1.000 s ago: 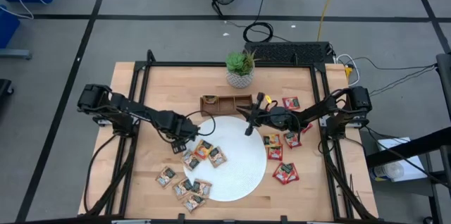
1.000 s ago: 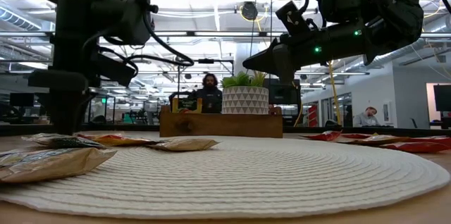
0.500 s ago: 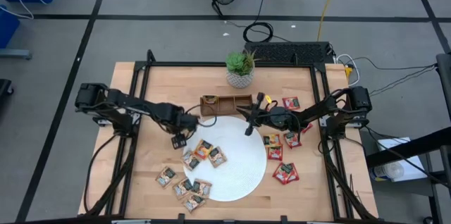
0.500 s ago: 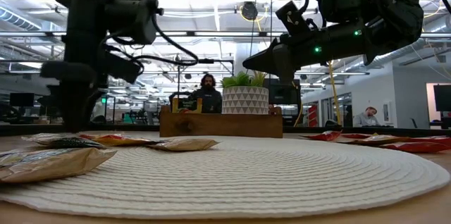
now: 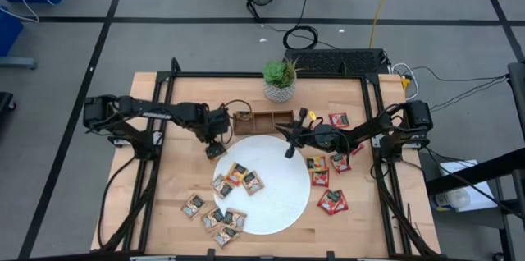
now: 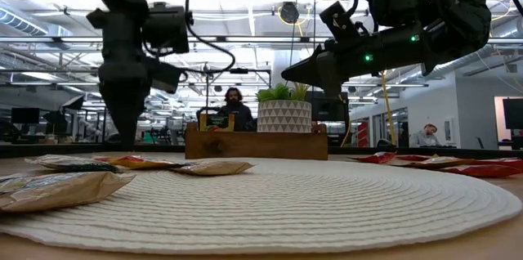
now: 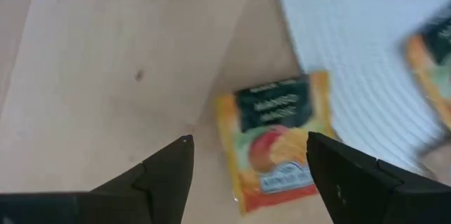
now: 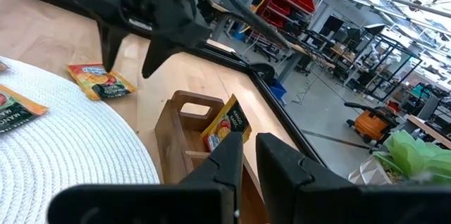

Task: Pick & Place Tea
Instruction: Put the mango tea bag into the wooden organizer

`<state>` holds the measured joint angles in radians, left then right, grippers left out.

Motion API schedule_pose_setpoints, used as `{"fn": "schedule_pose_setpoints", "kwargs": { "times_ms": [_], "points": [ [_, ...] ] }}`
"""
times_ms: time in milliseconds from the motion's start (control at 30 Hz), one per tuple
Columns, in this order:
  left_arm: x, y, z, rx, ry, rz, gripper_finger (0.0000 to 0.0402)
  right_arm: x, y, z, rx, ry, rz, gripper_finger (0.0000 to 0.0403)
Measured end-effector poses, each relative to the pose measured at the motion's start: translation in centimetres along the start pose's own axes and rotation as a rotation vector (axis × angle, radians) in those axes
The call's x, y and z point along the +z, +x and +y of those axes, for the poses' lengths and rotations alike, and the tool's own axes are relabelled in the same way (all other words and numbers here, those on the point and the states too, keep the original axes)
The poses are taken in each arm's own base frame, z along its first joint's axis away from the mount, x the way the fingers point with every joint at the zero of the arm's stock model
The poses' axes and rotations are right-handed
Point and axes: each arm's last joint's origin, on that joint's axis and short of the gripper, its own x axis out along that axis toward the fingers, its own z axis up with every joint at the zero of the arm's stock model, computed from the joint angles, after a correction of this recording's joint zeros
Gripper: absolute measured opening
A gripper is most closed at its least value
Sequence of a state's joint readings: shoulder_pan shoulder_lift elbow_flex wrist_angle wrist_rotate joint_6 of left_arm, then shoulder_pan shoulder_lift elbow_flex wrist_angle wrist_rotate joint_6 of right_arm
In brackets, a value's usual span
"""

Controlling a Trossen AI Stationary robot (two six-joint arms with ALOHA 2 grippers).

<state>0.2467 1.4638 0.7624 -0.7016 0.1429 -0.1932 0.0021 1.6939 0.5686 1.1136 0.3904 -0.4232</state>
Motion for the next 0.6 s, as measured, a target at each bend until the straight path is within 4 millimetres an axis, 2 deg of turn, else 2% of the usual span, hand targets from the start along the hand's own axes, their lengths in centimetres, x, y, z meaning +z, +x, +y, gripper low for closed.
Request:
{"fn": "schedule_pose_setpoints", "kwargs": {
  "times_ms": [200, 400, 600],
  "points": [
    [-0.9, 1.4, 1.3, -0.026, -0.04, -0.004, 0.0273, 0.0, 0.0, 0.0, 0.0, 0.0, 0.0, 0.0034],
    [-0.9, 2.1, 1.0, -0.198, 0.029, -0.063, 0.0273, 0.0, 0.0, 0.0, -0.001, 0.001, -0.003, 0.0034],
    [-0.6, 2.1, 0.9, -0.228, 0.051, -0.098, 0.0273, 0.0, 0.0, 0.0, -0.001, 0.0, -0.002, 0.0034]
  ]
}}
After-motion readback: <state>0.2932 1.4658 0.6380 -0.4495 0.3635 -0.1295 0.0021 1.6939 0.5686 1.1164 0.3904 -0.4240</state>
